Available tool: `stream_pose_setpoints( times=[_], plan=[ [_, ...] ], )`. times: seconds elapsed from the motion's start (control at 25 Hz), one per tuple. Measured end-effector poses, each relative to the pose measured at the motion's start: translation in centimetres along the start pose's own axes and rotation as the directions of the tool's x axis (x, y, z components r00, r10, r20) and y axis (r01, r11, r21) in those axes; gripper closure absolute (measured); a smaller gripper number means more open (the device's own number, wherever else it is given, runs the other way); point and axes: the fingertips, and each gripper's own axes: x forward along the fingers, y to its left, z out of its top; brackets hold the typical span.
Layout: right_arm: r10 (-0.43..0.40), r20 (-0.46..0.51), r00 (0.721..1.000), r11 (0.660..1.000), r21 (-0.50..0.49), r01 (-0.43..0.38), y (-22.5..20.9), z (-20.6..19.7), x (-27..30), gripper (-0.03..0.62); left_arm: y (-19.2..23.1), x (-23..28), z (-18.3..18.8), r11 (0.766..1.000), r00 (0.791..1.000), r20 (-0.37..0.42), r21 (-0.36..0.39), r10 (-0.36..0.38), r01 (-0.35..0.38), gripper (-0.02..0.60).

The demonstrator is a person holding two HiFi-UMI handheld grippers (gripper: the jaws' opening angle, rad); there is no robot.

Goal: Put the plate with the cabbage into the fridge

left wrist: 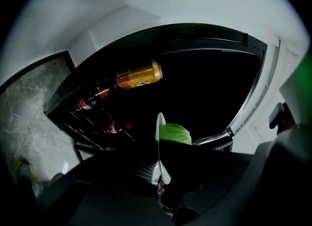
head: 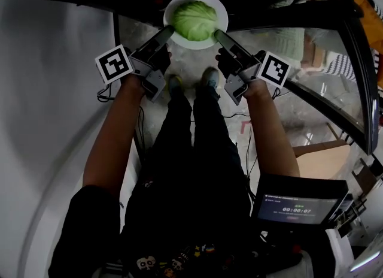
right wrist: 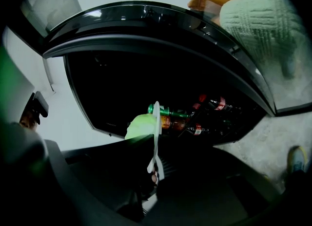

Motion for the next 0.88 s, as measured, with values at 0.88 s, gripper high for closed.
stream_pose_setpoints(
  times=[0.88],
  plan=[
    [0.031,0.035,0.999,0.999,0.013,-0.032,0.5,0.0,0.1,0.569,-1.2,0.1,0.4,0.998,0.999,0.034,0.048,-0.03,0.028,0.568]
  ],
)
